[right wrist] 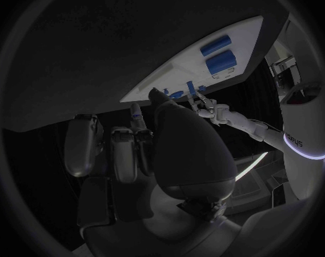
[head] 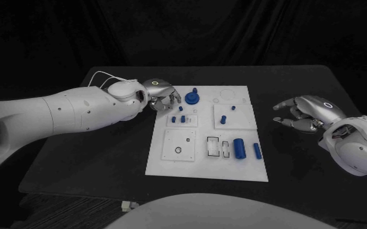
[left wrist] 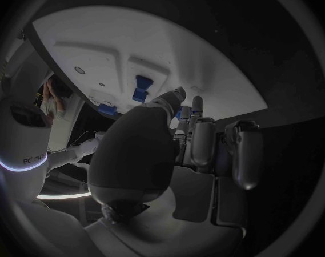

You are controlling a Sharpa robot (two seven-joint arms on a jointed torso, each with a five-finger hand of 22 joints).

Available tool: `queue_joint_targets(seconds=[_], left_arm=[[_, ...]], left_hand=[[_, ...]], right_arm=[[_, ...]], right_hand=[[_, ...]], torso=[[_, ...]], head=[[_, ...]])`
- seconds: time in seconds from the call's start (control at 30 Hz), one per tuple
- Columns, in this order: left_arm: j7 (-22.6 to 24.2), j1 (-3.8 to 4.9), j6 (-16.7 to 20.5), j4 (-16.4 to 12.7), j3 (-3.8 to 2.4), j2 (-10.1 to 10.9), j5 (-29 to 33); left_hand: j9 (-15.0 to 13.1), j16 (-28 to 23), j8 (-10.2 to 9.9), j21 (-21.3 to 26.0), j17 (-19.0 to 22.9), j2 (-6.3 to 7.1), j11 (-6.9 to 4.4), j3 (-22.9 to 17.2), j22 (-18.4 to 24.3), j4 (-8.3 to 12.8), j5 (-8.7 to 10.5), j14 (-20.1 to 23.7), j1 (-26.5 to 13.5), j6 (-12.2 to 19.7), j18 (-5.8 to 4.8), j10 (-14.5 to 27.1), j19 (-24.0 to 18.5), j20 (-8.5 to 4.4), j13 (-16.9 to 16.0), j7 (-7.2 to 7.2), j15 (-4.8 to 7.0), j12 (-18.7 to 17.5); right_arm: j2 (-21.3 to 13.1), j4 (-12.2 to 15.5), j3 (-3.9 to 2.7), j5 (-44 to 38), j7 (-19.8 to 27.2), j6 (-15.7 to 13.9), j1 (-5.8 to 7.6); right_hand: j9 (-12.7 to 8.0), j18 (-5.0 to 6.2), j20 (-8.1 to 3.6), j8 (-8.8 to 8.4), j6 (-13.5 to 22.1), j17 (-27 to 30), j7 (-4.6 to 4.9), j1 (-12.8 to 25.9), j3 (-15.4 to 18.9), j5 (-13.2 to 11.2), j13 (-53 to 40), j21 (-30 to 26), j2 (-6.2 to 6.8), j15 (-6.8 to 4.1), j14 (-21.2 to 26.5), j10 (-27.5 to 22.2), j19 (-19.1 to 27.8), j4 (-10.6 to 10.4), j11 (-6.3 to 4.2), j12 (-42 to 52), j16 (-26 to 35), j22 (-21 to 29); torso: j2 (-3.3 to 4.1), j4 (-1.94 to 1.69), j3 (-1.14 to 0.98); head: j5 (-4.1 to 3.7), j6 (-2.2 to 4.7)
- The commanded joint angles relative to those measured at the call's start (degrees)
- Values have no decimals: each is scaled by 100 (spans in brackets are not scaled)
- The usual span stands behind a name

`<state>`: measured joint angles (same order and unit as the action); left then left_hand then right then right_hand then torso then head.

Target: Assemble the parts on the task board

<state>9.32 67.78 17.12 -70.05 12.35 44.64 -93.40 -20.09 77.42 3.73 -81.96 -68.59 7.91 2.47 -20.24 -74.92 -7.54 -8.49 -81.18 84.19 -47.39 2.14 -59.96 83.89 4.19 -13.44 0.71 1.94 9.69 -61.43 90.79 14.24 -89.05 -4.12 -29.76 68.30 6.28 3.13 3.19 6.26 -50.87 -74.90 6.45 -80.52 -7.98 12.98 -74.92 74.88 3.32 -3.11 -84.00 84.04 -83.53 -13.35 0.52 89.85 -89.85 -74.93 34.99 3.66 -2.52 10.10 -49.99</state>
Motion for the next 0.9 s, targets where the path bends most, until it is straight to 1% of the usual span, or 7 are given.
queue_joint_targets(seconds=[0.03, 0.33, 0.47, 0.53, 0.6, 0.7, 0.9], left_arm=[[22, 13, 506, 40, -4, 84, 1], [401, 223, 1059, 11, -5, 546, 953], [1100, 383, 824, -118, -5, 731, 2920], [1609, 438, 486, -181, -4, 788, 4095], [2103, 474, 114, -262, -4, 826, 5148], [2623, 502, -303, -434, -3, 861, 6222], [3006, 494, -1142, -803, -1, 777, 7626]], left_hand=[[9, -26, 43, 46, 6, 60, -32, 14, -1223, -46, 51, 34, 1, -36, 1, -23, -13, 50, -15, -44, 2, 13], [97, -802, 192, 924, 1022, 192, -146, 297, -973, -514, 506, 843, -28, -376, 182, 874, -677, 33, -545, -30, 33, 439], [189, -1790, 100, 2083, 2206, 147, 165, 623, -646, -813, 449, 2077, -85, -135, 362, 1630, -1596, 177, -920, 124, -222, 806], [241, -2884, 69, 4263, 2945, -103, 450, 1024, -55, -867, 0, 3535, -358, 22, 554, 2306, -3528, 391, -1160, 396, -650, 1121], [255, -3307, 99, 4924, 3174, -386, 506, 1248, 141, -833, -253, 4189, -817, 22, 466, 2638, -4239, 525, -1211, 756, -875, 1265], [318, -4196, 176, 5959, 3819, -720, 439, 1696, 635, -901, -521, 4955, -1127, -18, 465, 2868, -5272, 470, -1105, 625, -813, 1556], [728, -6336, -9, 7547, 5325, -1223, 295, 2559, 1740, -916, 325, 6641, -1772, 521, 442, 4124, -6581, 333, -124, 615, -690, 924]], right_arm=[[-57, 89, -4, -15, -96, -134, 3], [-170, 292, -5, -15, -198, -265, 426], [-214, 393, -5, -15, -296, -229, 722], [-193, 434, -5, -15, -451, -84, 874], [-131, 450, -5, -15, -600, 105, 1015], [-30, 469, -5, -40, -726, 376, 1164], [183, 432, -5, -92, -745, 842, 1283]], right_hand=[[-8, 28, 32, -16, -45, -1510, -1, 42, -3, -23, -1508, -21, 7, 30, -600, 596, 14, 18, 27, 15, -15, -1056], [-40, -16, 4, -39, -112, -1510, -14, 31, -33, -26, -1192, 185, 16, -1, -600, 346, -91, 27, -4, -353, -15, -1116], [-61, 32, -9, -19, -324, -1391, -37, -67, -154, 84, 307, -58, 79, -23, -566, -564, 13, 32, -20, -2222, 114, -1044], [-65, 151, -24, -4, -451, -863, -41, -171, -264, 179, 914, -637, 137, -31, -408, -865, 250, 67, -15, -3004, 704, -866], [-77, 193, -29, -22, -479, -663, -44, -226, -321, 155, 1206, -888, 201, -37, -353, -1033, 341, 88, -32, -3391, 931, -786], [-75, 191, -22, -11, -559, -624, -40, -272, -396, 160, 1536, -928, 228, -20, -355, -1235, 336, 103, -2, -3825, 970, -773], [-86, 228, -26, -60, -620, -426, -42, -469, -732, 183, 3019, -1216, 389, -27, -323, -2005, 383, 170, -10, -5705, 1177, -693]], torso=[[-4, -1, 7], [-5, 3, 24], [-14, -6, 34], [-12, -7, 33], [-8, -19, 39], [-2, -25, 41], [25, -157, 112]], head=[[75, -1], [242, -1], [274, -1], [272, -1], [263, -1], [276, -1], [93, -1]])
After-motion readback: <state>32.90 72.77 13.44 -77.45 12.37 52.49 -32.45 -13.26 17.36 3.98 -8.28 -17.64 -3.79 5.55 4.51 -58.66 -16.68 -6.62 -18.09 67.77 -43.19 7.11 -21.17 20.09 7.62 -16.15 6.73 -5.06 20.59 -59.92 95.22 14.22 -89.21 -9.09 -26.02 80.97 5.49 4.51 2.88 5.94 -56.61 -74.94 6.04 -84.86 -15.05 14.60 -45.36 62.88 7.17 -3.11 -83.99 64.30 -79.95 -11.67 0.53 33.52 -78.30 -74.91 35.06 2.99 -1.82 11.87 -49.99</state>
